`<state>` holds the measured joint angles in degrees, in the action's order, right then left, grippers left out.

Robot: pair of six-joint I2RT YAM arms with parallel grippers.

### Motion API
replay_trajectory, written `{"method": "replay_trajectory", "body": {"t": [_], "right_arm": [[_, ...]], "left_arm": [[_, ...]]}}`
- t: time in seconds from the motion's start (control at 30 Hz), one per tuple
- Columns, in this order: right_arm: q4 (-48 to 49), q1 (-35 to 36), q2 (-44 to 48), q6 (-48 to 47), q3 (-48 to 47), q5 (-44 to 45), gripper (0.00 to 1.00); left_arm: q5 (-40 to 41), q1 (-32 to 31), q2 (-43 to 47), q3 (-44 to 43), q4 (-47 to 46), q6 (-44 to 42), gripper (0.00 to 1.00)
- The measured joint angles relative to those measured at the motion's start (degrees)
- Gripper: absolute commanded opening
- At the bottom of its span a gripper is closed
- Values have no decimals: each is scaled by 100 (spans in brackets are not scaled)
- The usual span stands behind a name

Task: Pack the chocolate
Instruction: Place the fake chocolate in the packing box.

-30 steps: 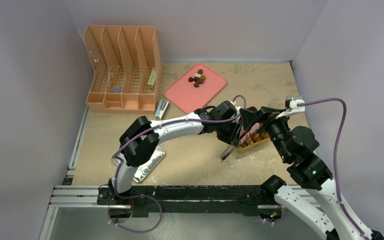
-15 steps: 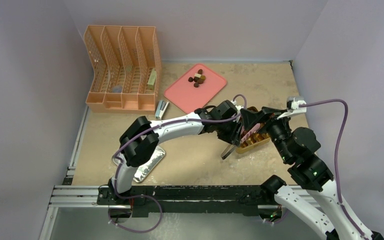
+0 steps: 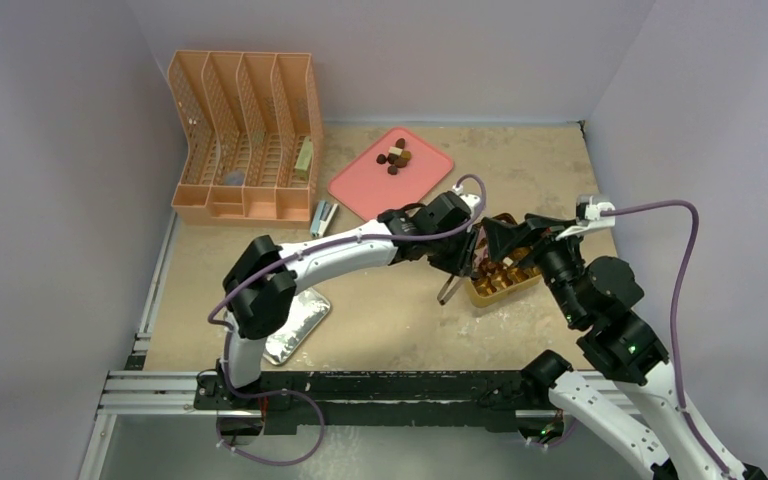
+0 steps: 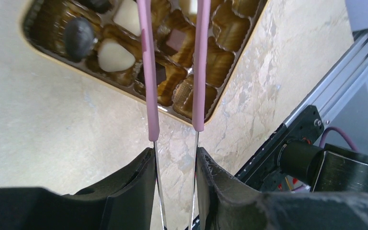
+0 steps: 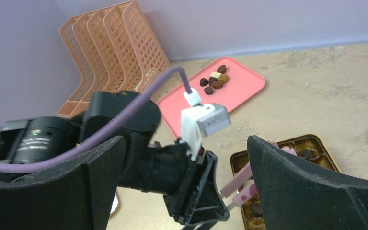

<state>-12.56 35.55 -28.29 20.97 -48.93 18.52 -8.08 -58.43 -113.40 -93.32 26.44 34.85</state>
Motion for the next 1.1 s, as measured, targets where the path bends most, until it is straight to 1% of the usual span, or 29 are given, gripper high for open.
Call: {"method": "replay_trajectory", "body": {"t": [0.13, 0.27, 0.53, 0.7, 0.87, 1.1], "right_arm": [[0, 0, 20, 2, 0, -2, 99], [0, 0, 20, 2, 0, -4, 99], [-2, 0, 13, 2, 0, -22, 99], [0, 0, -20, 2, 0, -26, 99], [2, 0, -33, 0, 0, -31, 99], [33, 0, -63, 2, 20, -107, 99]], "left_arm": [[415, 74, 350, 28, 109, 0, 31], [822, 286, 540, 127, 247, 0, 31], [1377, 1139, 544, 236, 800, -114, 31], [1631, 1659, 531, 197, 1137, -260, 33], [1714, 2048, 251, -264, 1502, -457, 34], [1700, 2393, -400, -848, 1613, -756, 36]]}}
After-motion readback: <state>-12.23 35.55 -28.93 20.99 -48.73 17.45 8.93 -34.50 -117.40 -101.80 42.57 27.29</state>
